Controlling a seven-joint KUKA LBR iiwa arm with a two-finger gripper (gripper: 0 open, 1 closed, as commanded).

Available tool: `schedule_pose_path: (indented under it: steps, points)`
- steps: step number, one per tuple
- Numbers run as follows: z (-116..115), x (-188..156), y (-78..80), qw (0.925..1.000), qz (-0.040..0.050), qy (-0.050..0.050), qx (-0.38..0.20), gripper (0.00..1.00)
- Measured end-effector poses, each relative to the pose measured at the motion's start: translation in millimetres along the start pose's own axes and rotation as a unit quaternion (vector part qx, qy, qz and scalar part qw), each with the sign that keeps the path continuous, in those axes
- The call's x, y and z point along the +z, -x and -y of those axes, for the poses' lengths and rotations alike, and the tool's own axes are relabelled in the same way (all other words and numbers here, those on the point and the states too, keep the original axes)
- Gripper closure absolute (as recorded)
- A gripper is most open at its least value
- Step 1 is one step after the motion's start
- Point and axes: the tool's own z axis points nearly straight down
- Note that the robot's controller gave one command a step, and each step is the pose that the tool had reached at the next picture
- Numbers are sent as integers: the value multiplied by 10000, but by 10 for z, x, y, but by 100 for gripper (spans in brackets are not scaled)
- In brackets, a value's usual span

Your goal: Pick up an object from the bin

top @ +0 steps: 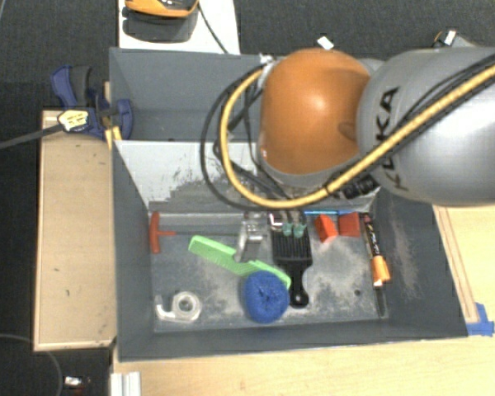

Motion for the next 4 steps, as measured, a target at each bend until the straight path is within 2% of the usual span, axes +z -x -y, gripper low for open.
schedule_pose_path:
  steps: [1,2,3,4]
  points:
    - [11,-41,17,10000,39,6,26,0]
    - [-60,730,243,9987,59,17,512,0]
    - [-233,809,430,9997,103,26,222,0]
    - [-162,1062,376,9942,32,9,1080,0]
